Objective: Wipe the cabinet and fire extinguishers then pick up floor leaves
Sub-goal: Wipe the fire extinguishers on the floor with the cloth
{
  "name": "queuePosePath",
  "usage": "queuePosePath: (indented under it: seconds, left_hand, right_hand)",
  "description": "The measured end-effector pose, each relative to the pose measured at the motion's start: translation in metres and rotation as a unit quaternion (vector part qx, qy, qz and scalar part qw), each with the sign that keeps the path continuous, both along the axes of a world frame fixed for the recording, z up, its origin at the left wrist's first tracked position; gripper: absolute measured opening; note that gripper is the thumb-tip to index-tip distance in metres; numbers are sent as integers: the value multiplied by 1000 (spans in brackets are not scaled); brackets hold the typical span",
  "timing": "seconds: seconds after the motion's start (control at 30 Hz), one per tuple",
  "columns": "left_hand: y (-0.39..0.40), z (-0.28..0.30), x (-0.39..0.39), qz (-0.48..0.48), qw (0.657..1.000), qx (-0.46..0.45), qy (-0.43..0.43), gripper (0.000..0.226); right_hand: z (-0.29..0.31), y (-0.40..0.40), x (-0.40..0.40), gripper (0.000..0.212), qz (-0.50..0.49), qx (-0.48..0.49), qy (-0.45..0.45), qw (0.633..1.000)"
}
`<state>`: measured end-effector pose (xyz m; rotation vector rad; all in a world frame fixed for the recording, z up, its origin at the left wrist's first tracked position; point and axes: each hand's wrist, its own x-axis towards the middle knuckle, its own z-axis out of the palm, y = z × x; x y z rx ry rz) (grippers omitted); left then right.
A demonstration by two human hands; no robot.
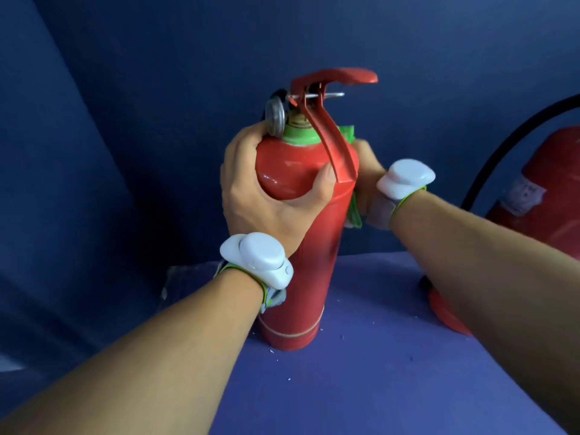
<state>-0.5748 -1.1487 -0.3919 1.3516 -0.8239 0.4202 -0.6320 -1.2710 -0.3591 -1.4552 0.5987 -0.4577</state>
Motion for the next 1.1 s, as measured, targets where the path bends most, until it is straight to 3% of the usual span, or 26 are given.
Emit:
queuePosePath:
  seconds: [0.1, 0.17, 0.23, 0.4, 0.53, 0.67, 0.77, 0.83, 0.93, 1.03, 1.1]
  left_hand:
    - [0, 1, 0, 4, 1000, 4, -4, 68]
    - [0, 1, 0, 3, 1000, 3, -4, 68]
    - [-2, 2, 1, 6, 1000, 5, -6, 67]
    - [-4, -2, 3, -3, 1000, -5, -10, 68]
    - [-2, 1, 1, 4, 1000, -5, -7, 67]
    - [1, 3, -3, -1, 1000, 3, 2, 64]
    - [6, 3, -1, -13, 1000, 21, 9, 62]
    - [9, 4, 0, -22, 999, 34, 4, 62]
    - [9, 4, 2, -15, 999, 39, 2, 60]
    - [8, 4, 0, -5, 999, 33, 6, 59]
    - [8, 4, -2, -14, 999, 32, 14, 61]
  right_hand:
    - [28, 9, -9, 62, 27, 33, -101, 994]
    - [0, 3, -3, 43, -23, 47, -129, 990]
    - [-35, 10, -3, 31, -109, 48, -98, 988]
    - [-160, 44, -10, 44, -192, 234, -70, 951]
    - [-147, 69, -19, 22, -231, 256, -121, 931]
    - [-62, 68, -24, 26, -188, 112, -267, 939]
    - [-15, 55, -17, 33, -206, -53, -257, 943]
    - [-18, 52, -13, 38, -214, -117, -257, 935]
    - [-58, 53, -6, 37, -225, -51, -302, 925]
    - [-129, 63, -8, 32, -245, 151, -219, 932]
    - [-164, 77, -12, 23, -270, 227, -154, 923]
